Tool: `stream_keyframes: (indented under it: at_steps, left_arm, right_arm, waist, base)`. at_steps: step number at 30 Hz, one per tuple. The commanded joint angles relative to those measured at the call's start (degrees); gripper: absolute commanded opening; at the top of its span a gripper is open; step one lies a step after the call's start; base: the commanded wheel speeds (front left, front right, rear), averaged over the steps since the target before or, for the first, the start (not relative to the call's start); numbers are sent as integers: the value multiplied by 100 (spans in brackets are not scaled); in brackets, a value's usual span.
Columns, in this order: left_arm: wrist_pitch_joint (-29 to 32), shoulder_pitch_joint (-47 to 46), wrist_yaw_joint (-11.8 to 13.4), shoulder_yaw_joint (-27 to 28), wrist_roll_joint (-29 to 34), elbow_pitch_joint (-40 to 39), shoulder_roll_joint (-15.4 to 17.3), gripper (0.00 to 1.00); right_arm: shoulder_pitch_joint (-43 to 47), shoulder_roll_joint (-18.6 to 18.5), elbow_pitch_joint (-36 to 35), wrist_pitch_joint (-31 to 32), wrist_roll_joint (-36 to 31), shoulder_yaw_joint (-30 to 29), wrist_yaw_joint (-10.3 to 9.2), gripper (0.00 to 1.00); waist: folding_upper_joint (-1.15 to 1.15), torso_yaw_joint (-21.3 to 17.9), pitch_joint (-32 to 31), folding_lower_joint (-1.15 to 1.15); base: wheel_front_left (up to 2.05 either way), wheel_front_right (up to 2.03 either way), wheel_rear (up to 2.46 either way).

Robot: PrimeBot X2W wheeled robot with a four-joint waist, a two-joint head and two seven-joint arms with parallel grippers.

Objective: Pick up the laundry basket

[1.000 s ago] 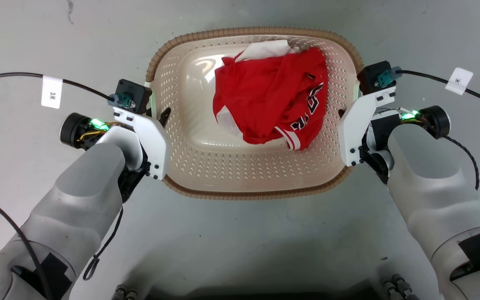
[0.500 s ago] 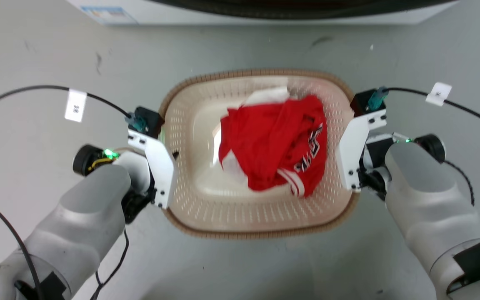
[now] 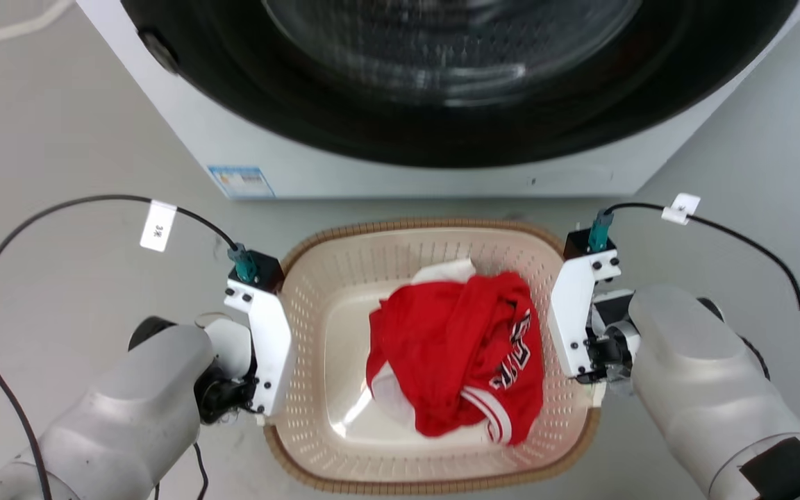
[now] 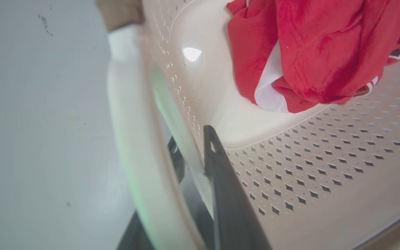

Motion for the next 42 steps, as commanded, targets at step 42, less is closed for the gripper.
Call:
stream_keyframes:
  at_steps: [42]
  left_arm:
    - [1864,753,-49,-52,-566,-287,-95,0]
  right_arm:
    - [554,-1,10,963,913,523,0,0]
  waist:
    - [0,-149,-2280,0]
  base:
    - [0,0,0]
